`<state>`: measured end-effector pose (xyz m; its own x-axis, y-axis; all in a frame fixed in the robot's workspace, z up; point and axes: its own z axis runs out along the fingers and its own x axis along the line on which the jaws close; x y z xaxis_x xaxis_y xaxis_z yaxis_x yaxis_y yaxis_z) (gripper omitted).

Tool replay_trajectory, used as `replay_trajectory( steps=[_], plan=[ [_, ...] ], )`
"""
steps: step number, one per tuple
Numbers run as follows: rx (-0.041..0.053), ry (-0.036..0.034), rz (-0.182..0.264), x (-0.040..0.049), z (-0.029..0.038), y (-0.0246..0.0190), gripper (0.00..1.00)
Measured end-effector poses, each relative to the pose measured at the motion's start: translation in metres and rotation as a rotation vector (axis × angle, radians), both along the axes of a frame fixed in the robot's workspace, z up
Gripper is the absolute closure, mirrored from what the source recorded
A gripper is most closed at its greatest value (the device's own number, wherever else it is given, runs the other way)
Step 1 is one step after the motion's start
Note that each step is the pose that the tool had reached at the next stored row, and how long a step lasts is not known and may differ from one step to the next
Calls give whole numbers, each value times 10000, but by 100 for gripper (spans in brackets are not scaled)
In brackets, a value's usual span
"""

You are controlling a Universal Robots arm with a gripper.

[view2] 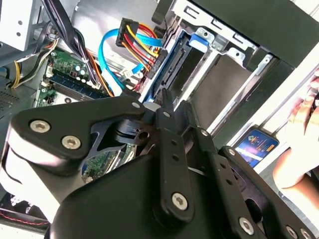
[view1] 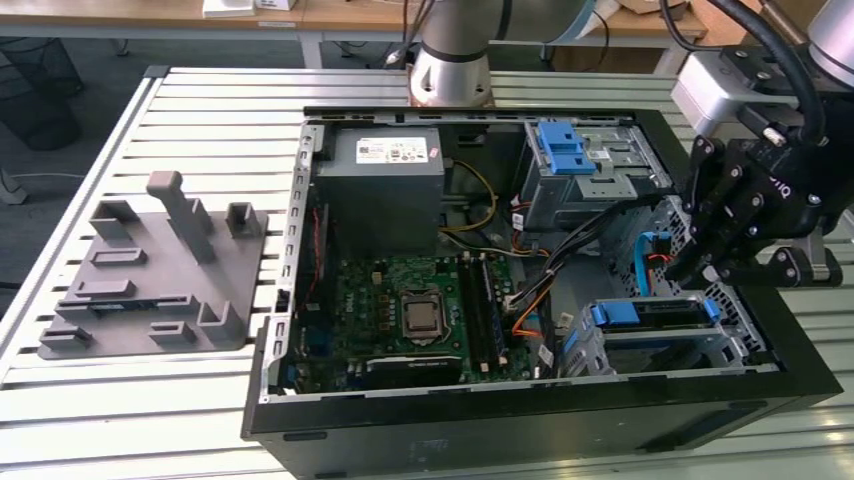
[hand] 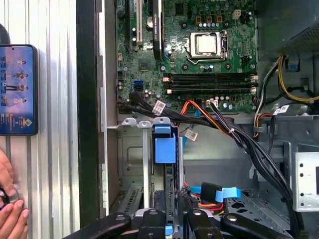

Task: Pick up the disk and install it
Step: 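Insert the first disk wire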

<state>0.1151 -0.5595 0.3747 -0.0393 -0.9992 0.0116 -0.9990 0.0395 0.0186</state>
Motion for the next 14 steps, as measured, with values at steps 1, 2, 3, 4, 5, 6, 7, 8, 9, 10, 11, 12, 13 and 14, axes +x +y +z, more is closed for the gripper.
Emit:
replay_trajectory(
  steps=[1, 2, 3, 4, 5, 6, 7, 8, 9, 10, 11, 12, 13, 14],
  plan=[
    [1, 0, 0, 6, -3, 5, 75],
    [0, 0, 0, 11, -5, 9, 75],
    [1, 0, -1, 17, -8, 13, 75],
    [1, 0, -1, 23, -10, 17, 75],
    [1, 1, 0, 29, -13, 21, 75],
    [0, 1, 0, 37, -15, 23, 75],
    [-1, 1, 0, 45, -15, 25, 75],
    [-2, 1, 0, 53, -17, 27, 75],
    [-1, 1, 0, 61, -19, 29, 75],
    [0, 1, 0, 68, -21, 31, 75],
    [1, 1, 0, 74, -23, 34, 75],
    [0, 1, 0, 79, -24, 36, 75],
    [-1, 1, 0, 81, -25, 39, 75],
    [-2, 1, -1, 81, -26, 43, 75]
  ],
)
